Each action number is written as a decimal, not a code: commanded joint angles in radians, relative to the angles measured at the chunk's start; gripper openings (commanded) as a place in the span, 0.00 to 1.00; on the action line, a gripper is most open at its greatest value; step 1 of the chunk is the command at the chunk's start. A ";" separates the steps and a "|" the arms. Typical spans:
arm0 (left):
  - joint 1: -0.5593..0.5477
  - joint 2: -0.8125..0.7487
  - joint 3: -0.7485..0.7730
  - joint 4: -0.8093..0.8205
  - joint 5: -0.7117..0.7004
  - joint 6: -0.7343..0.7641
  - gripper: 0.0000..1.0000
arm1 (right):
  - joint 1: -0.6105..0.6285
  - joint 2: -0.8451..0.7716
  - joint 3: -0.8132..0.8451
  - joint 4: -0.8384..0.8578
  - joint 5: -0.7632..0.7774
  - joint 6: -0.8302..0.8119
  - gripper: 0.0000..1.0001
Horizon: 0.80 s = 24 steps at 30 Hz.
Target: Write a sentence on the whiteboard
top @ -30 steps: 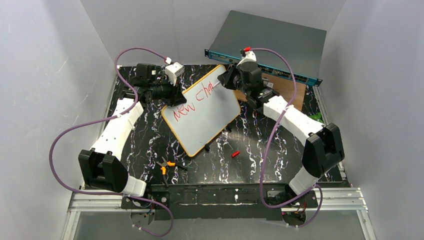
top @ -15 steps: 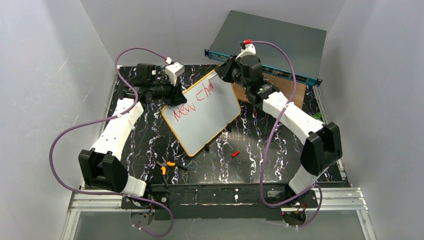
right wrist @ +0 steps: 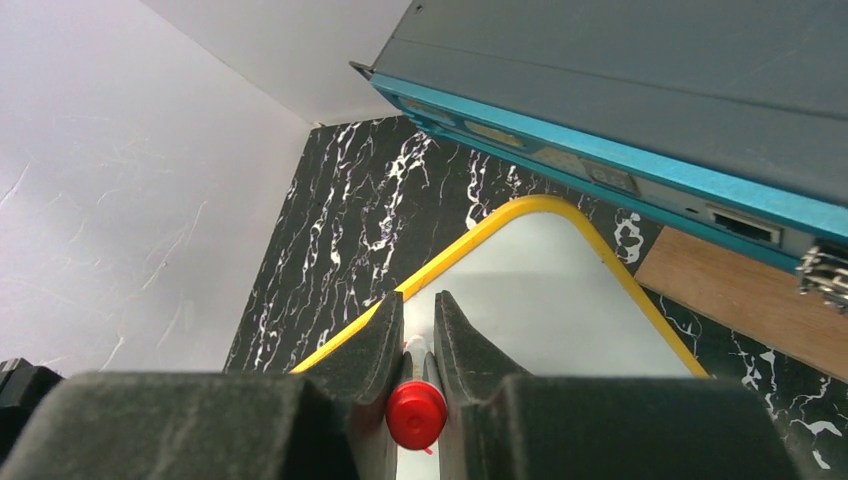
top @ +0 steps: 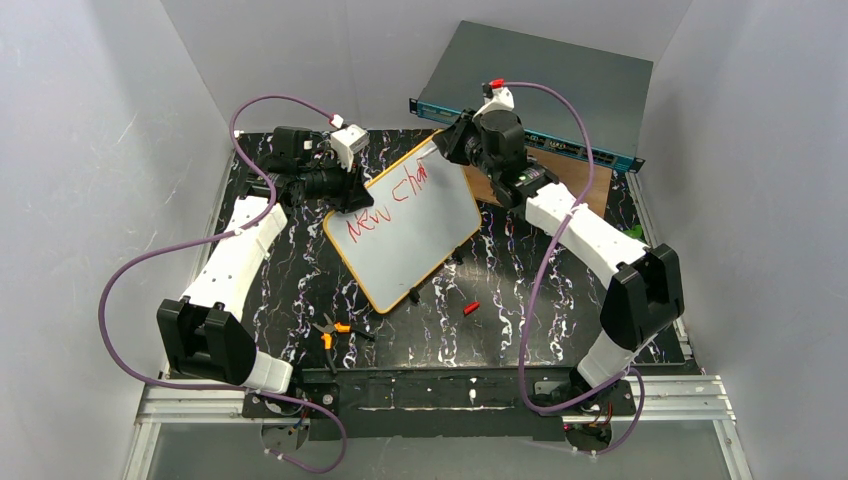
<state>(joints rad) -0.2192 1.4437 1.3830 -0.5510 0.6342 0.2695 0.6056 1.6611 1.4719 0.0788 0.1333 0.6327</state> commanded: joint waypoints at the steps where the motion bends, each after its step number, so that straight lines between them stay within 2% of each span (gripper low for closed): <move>1: -0.014 -0.022 0.012 -0.009 -0.027 0.085 0.00 | -0.016 -0.004 0.014 0.017 0.049 -0.005 0.01; 24: -0.014 -0.025 0.015 -0.013 -0.027 0.085 0.00 | -0.019 -0.060 -0.129 0.004 0.027 -0.005 0.01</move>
<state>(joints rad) -0.2192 1.4437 1.3830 -0.5533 0.6281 0.2691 0.5884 1.6291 1.3529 0.0685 0.1581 0.6323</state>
